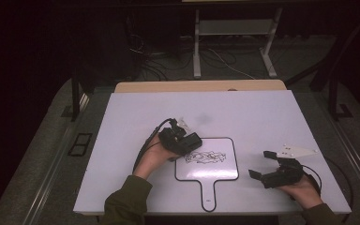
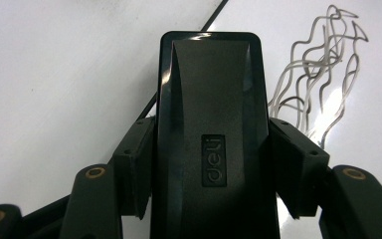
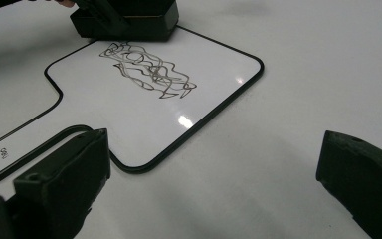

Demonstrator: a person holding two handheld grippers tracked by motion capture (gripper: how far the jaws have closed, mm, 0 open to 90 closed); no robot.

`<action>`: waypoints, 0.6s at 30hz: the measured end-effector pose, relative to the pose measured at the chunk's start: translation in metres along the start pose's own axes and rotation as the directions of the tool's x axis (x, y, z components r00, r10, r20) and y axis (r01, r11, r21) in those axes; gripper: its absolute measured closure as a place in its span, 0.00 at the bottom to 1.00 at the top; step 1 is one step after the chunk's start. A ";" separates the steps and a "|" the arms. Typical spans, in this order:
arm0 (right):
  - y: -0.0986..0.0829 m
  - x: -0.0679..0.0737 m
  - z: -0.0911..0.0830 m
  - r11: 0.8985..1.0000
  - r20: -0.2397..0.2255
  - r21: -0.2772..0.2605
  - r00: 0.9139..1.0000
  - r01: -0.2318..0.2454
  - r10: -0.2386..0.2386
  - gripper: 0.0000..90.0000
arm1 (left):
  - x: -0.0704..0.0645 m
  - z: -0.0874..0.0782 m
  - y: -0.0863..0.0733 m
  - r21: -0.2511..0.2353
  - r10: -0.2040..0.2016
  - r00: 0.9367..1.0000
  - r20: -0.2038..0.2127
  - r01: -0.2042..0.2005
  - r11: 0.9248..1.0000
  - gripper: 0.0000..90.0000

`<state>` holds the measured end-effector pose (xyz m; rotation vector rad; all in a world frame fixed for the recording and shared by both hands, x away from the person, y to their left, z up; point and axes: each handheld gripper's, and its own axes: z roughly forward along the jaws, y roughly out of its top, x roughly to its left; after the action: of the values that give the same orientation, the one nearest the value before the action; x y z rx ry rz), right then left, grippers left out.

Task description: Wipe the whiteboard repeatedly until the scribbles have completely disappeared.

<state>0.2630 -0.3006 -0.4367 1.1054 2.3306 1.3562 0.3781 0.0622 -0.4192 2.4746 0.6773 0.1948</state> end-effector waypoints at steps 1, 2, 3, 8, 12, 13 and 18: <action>0.000 0.000 0.000 1.000 0.000 0.000 1.000 -0.001 0.001 0.00 | 0.001 0.000 0.000 -0.002 -0.004 1.000 -0.006 0.004 1.000 0.44; 0.000 0.000 0.000 1.000 0.001 -0.002 1.000 -0.001 0.001 0.00 | 0.002 -0.001 -0.001 -0.004 -0.007 1.000 -0.012 0.007 1.000 0.44; 0.000 0.000 0.000 1.000 0.001 -0.002 1.000 -0.001 0.001 0.00 | 0.003 -0.001 -0.001 0.001 -0.006 1.000 -0.016 0.006 1.000 0.44; 0.000 0.000 0.000 1.000 0.001 -0.001 1.000 0.002 -0.002 0.00 | 0.002 0.002 -0.003 0.022 -0.011 1.000 -0.024 0.011 1.000 0.44; 0.000 0.000 0.000 1.000 0.001 0.000 1.000 -0.002 0.002 0.00 | 0.001 0.002 -0.002 0.031 0.001 1.000 -0.028 0.000 1.000 0.44; 0.000 0.000 0.000 1.000 0.001 0.000 1.000 -0.002 0.002 0.00 | 0.001 0.002 -0.002 0.033 0.004 1.000 -0.028 -0.003 0.999 0.44; 0.000 0.000 0.000 1.000 0.001 0.000 1.000 0.002 -0.002 0.00 | -0.002 0.002 -0.001 0.039 0.012 1.000 -0.027 -0.011 0.999 0.44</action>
<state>0.2630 -0.3002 -0.4369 1.1030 2.3297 1.3547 0.3761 0.0611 -0.4212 2.5180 0.6844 0.2215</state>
